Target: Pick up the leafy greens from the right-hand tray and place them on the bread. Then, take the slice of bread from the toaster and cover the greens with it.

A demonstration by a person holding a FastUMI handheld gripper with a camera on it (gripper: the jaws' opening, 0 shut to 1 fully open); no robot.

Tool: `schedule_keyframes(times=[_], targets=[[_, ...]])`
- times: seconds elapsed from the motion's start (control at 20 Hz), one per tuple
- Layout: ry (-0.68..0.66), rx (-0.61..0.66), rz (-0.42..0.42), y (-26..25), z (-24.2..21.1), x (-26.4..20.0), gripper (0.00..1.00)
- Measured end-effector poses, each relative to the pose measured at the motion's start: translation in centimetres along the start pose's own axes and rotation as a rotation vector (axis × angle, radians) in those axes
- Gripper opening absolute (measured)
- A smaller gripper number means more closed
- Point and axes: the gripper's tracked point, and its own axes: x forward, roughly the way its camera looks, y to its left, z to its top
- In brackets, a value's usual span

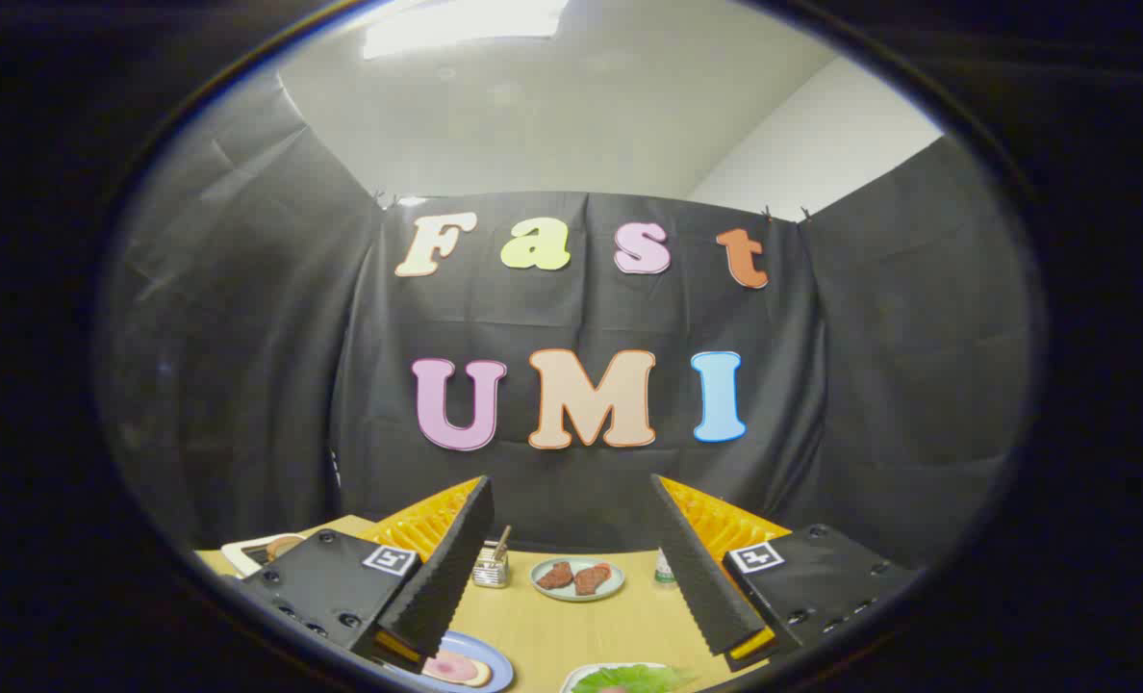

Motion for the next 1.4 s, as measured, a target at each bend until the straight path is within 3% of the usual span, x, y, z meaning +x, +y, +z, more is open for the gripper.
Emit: schedule_keyframes(times=[1.0,1.4], targets=[[0.004,0.002,-0.028,-5.7,-0.4,0.0,1.00],[0.053,-0.045,0.031,-7.1,-2.6,-0.1,1.00]])
